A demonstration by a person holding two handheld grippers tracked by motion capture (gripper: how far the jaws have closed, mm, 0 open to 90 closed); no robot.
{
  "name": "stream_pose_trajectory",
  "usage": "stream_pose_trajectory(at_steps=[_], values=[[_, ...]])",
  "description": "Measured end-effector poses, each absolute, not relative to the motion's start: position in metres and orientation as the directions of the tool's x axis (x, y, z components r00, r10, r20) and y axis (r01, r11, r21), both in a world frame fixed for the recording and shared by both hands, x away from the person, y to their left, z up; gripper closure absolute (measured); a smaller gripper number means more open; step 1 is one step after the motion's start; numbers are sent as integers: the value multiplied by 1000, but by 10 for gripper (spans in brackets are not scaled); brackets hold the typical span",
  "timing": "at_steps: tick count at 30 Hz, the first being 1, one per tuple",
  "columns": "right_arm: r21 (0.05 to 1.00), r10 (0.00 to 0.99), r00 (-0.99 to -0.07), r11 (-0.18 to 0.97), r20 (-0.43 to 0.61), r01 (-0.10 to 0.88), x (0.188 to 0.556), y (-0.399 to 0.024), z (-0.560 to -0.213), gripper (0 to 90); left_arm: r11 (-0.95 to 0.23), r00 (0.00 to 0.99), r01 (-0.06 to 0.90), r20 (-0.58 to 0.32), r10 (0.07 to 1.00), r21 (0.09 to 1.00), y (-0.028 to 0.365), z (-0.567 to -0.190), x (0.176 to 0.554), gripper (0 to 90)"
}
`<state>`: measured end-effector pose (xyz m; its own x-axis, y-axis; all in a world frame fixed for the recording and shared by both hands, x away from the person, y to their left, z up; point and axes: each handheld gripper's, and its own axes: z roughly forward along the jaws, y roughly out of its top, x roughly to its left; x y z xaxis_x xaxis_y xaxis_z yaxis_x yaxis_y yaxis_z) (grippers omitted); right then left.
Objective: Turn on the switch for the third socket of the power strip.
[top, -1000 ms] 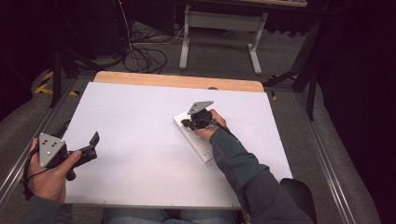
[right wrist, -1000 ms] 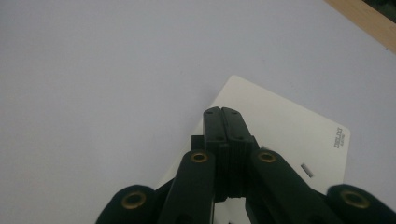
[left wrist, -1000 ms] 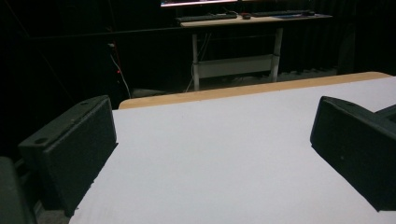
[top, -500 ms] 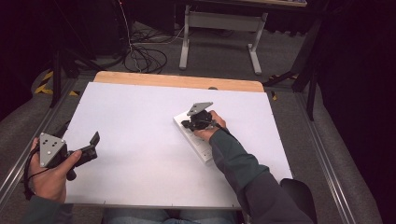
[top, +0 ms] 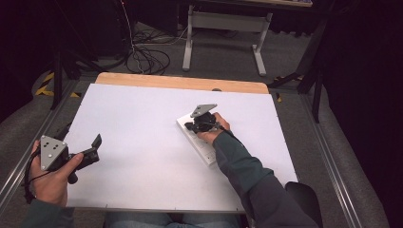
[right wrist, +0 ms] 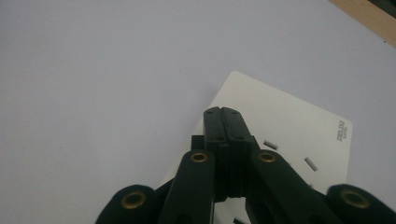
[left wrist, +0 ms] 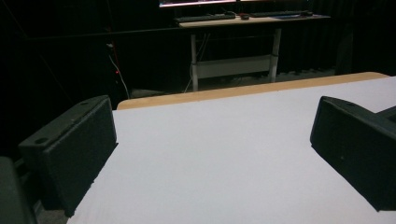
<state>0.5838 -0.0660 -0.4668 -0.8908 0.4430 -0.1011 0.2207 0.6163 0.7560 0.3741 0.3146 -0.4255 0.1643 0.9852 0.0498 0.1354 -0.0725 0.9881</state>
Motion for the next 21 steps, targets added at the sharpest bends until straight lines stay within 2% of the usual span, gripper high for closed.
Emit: stream_pose_trajectory(at_steps=[21], values=[[805,491,-866,549,-93,225,577,-90,-449,900,-76,189,136,50,981,988,310,-426,382,10]])
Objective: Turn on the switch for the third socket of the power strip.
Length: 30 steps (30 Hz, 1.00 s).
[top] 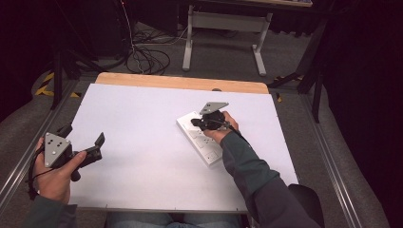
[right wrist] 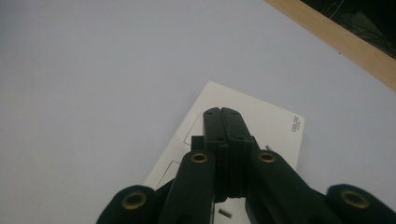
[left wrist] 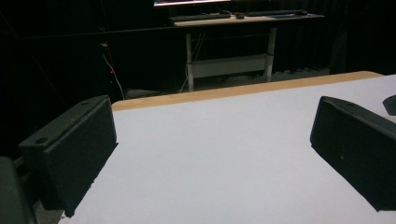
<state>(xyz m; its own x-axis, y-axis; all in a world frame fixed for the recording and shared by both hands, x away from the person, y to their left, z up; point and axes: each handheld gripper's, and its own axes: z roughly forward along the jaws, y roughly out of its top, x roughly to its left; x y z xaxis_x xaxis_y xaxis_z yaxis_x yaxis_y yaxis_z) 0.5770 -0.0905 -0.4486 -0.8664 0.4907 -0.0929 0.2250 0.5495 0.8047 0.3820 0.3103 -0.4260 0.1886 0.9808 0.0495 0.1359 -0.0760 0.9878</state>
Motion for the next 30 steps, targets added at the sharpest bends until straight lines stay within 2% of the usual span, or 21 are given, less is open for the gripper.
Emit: stream_pose_trajectory(at_steps=[30], values=[[861,510,-855,472,-92,190,553,-128,-422,900,-83,219,140,51,974,987,304,-426,392,10]])
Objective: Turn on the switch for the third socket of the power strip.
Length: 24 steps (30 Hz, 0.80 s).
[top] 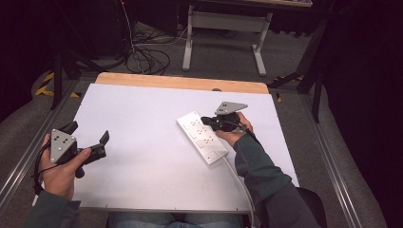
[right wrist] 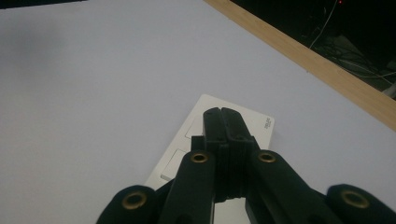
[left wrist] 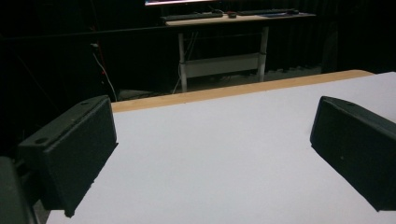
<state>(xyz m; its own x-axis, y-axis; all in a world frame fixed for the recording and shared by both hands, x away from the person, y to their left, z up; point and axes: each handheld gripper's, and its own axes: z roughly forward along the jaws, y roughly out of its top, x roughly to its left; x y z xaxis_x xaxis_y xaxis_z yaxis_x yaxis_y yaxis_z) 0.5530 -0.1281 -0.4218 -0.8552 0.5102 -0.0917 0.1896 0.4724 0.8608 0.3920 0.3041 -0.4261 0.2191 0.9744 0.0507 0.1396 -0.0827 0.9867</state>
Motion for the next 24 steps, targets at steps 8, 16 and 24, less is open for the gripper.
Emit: stream_pose_trajectory(at_steps=[8,16,24], values=[[876,527,-845,445,-88,186,546,-143,-414,900,-84,223,139,51,974,987,303,-426,393,10],[891,548,-833,413,-78,189,541,-161,-409,900,-83,227,140,50,973,987,302,-426,395,10],[910,559,-826,375,-70,177,532,-176,-403,900,-82,230,139,48,972,987,302,-426,395,10]])
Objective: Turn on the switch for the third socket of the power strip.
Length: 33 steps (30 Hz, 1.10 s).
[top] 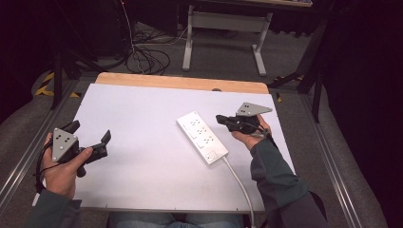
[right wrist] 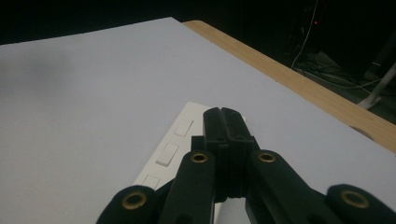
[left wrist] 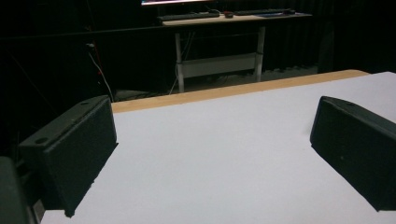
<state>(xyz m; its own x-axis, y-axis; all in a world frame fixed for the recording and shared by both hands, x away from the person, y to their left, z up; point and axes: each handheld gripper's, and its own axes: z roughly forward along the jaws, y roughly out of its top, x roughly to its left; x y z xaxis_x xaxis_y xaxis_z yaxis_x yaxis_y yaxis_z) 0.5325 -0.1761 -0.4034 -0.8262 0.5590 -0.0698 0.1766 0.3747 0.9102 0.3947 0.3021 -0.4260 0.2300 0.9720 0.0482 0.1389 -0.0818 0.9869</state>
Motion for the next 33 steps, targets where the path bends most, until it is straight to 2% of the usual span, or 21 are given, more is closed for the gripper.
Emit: stream_pose_trajectory(at_steps=[33], values=[[964,597,-801,234,-42,124,495,-234,-403,900,-84,233,138,50,971,987,301,-426,395,11]])
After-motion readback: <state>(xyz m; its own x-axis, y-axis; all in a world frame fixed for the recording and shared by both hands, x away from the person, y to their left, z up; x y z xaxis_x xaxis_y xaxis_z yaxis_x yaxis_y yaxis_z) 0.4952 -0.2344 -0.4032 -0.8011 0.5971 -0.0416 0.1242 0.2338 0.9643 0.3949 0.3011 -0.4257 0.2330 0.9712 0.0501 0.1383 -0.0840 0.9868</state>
